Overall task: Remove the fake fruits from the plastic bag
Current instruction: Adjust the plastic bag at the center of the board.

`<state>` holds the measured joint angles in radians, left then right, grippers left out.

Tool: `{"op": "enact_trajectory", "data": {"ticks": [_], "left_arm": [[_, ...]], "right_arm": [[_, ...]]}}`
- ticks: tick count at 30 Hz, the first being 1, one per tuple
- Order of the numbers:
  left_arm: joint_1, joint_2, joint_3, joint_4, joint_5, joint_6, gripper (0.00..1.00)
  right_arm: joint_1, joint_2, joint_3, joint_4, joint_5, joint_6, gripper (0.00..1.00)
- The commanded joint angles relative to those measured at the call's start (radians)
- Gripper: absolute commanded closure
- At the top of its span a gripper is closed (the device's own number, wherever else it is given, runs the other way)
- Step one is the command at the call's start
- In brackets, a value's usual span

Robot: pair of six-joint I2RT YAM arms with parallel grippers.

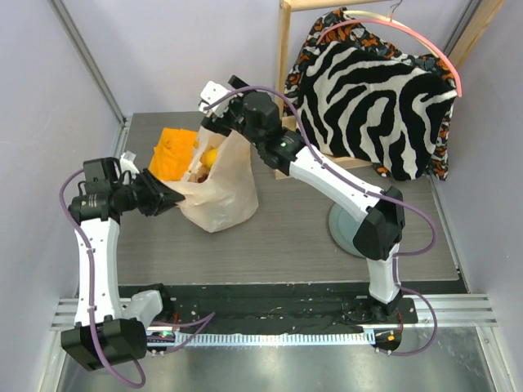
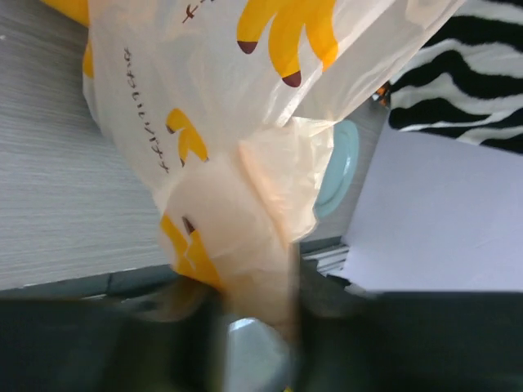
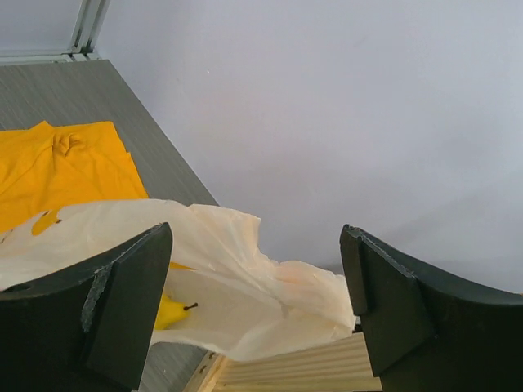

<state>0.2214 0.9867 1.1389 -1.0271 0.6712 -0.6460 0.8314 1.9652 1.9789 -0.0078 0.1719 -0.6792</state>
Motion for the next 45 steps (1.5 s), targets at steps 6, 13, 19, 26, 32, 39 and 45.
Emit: {"op": "enact_trajectory", "data": {"ticks": [6,13,19,26,32,39,45], "left_arm": [[0.015,-0.014,0.068,0.024,0.048,0.068,1.00],[0.016,-0.059,0.062,0.007,0.030,0.089,1.00],[0.016,-0.062,0.073,0.001,0.008,0.114,1.00],[0.016,-0.066,0.067,-0.001,0.002,0.131,1.00],[0.016,0.019,0.146,0.051,-0.059,0.206,1.00],[0.016,0.455,0.663,0.206,-0.177,0.230,1.00],[0.016,0.679,1.156,0.337,-0.095,0.192,1.00]], "right_arm": [[-0.002,-0.143,-0.044,0.035,-0.089,-0.129,0.02],[-0.006,-0.045,0.095,-0.122,-0.061,-0.117,0.00],[-0.008,-0.066,0.083,-0.218,-0.109,-0.201,0.00],[-0.040,0.050,0.136,-0.134,0.035,-0.267,0.00],[-0.090,0.234,0.363,-0.089,0.035,-0.258,0.32],[-0.135,0.368,0.581,0.296,0.087,-0.151,0.99],[-0.143,0.266,0.567,0.425,0.078,-0.132,0.99]]}}
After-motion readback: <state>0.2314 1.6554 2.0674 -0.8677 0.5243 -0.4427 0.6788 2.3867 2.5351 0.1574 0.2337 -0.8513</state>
